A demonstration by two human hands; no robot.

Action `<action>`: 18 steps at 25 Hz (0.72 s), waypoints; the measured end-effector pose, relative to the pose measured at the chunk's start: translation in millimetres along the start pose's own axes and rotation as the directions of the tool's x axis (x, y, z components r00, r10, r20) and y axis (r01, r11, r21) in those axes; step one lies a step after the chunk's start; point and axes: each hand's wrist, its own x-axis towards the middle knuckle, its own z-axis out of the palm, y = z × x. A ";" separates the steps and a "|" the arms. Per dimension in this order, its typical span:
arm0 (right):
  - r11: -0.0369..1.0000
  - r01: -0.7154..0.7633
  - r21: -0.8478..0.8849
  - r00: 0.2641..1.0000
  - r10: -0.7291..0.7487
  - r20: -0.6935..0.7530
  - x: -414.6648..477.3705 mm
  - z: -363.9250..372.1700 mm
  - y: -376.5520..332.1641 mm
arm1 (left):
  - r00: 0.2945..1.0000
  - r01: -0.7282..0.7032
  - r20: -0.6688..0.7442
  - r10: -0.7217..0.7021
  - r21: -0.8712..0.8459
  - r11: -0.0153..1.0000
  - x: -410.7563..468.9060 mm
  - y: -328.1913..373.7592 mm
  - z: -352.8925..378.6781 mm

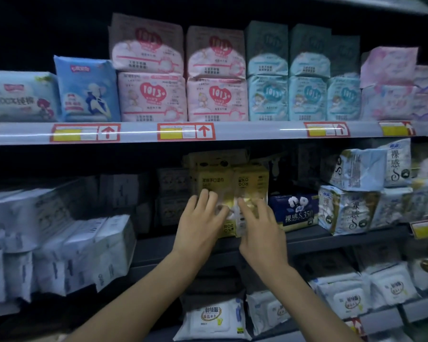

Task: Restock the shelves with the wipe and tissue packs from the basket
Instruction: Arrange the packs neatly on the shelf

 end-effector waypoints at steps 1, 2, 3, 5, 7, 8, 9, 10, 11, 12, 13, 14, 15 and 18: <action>1.000 -0.004 -0.009 1.000 0.004 0.023 0.4 -3.3 -1.4 | 1.000 -0.008 0.011 0.009 -0.032 0.999 -0.1 -2.1 0.1; 1.000 -0.006 -0.013 0.999 0.007 0.039 2.5 -9.7 -2.6 | 1.000 -0.009 0.027 0.011 -0.070 0.998 -0.1 -3.0 -3.6; 1.000 -0.009 -0.006 0.998 0.010 0.058 5.8 -17.9 -2.3 | 0.999 -0.006 0.039 0.010 -0.088 0.996 0.0 -2.6 -8.6; 0.999 -0.008 0.031 0.992 0.004 0.125 11.7 -38.8 -2.8 | 0.996 0.003 0.089 0.004 -0.077 0.997 -0.3 -2.5 -19.8; 0.998 -0.020 0.055 0.980 0.009 0.199 14.3 -58.0 -8.0 | 0.990 0.007 0.141 0.005 -0.085 0.996 -4.5 -9.7 -30.3; 0.996 -0.041 0.075 0.979 0.025 0.204 13.3 -63.9 -11.0 | 0.987 0.025 0.163 -0.004 -0.122 0.992 -9.2 -13.7 -33.8; 0.991 -0.066 0.112 0.981 0.044 0.188 11.0 -69.8 -19.1 | 0.986 0.050 0.165 -0.021 -0.171 0.984 -19.1 -22.8 -37.3; 0.985 -0.085 0.147 0.985 0.061 0.163 6.8 -74.8 -30.3 | 0.989 0.074 0.139 -0.044 -0.219 0.973 -33.4 -34.4 -41.9; 0.981 -0.085 0.175 0.988 0.061 0.140 2.5 -78.3 -42.4 | 0.993 0.095 0.086 -0.075 -0.262 0.960 -49.0 -46.1 -46.9; 0.978 -0.069 0.197 0.991 0.045 0.124 -1.8 -80.7 -55.7 | 0.994 0.109 0.013 -0.110 -0.305 0.946 -66.1 -58.9 -52.9; 0.973 -0.044 0.227 0.994 0.020 0.107 -5.8 -82.5 -69.9 | 0.987 0.109 -0.076 -0.143 -0.341 0.934 -84.7 -72.8 -58.6; 0.963 -0.022 0.268 0.996 -0.001 0.084 -8.8 -84.5 -85.1 | 0.969 0.098 -0.177 -0.169 -0.355 0.930 -102.5 -86.9 -63.4; 0.947 -0.012 0.322 0.998 -0.009 0.062 -11.8 -85.1 -103.6 | 0.943 0.091 -0.275 -0.188 -0.332 0.939 -122.6 -103.1 -67.2; 0.897 -0.020 0.442 0.997 -0.015 0.075 -22.1 -74.1 -161.6 | 0.869 0.142 -0.447 -0.213 -0.188 0.972 -173.1 -153.4 -76.0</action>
